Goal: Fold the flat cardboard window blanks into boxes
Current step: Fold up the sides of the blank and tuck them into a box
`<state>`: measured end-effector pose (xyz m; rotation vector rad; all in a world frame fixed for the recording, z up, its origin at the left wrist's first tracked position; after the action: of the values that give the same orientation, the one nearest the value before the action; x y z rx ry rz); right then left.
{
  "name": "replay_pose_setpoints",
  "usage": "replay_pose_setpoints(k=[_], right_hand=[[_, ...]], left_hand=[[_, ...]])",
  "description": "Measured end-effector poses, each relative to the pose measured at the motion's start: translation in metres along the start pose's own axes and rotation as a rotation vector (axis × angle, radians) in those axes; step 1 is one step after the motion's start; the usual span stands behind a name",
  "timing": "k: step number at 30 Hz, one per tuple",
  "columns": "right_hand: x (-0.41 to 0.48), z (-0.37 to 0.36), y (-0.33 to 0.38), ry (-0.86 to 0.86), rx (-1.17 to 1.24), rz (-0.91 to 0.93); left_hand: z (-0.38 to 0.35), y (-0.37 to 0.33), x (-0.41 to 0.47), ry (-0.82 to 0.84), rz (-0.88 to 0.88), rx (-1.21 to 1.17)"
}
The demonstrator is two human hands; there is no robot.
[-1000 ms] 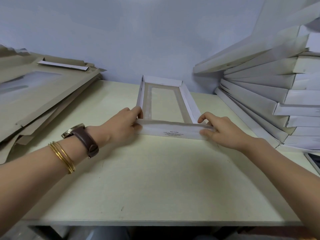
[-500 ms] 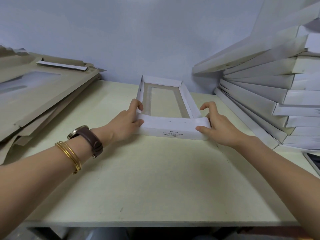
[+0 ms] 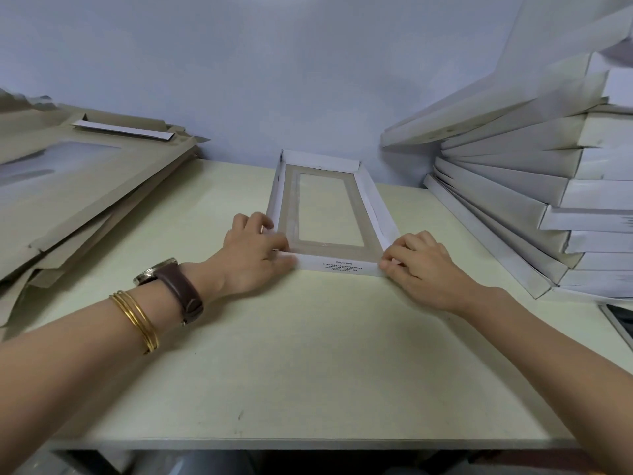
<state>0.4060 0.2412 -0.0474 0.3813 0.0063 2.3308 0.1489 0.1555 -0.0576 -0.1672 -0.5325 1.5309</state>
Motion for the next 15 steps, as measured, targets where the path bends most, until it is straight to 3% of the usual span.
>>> replay_pose_setpoints(k=[5, 9, 15], right_hand=[[0.001, -0.004, 0.017, -0.004, -0.208, 0.081], [0.013, -0.015, 0.059, 0.036, -0.183, 0.144], [0.023, -0.027, 0.087, 0.033, -0.126, 0.149]], left_hand=[[-0.005, -0.016, 0.003, -0.056, -0.158, 0.341], [-0.02, -0.049, 0.007, 0.011, -0.286, 0.327], [-0.026, -0.061, 0.009, 0.012, -0.241, 0.241]])
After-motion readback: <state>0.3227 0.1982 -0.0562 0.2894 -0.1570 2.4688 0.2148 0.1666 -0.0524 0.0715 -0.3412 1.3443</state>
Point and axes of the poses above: each hand's wrist, its own x-axis towards the middle knuckle, its own z-axis out of the back of the hand, y = z × x, the point moved 5 cm from there along x, towards the middle knuckle, and after that the axes turned 1 degree about -y, right-handed, at the moved point
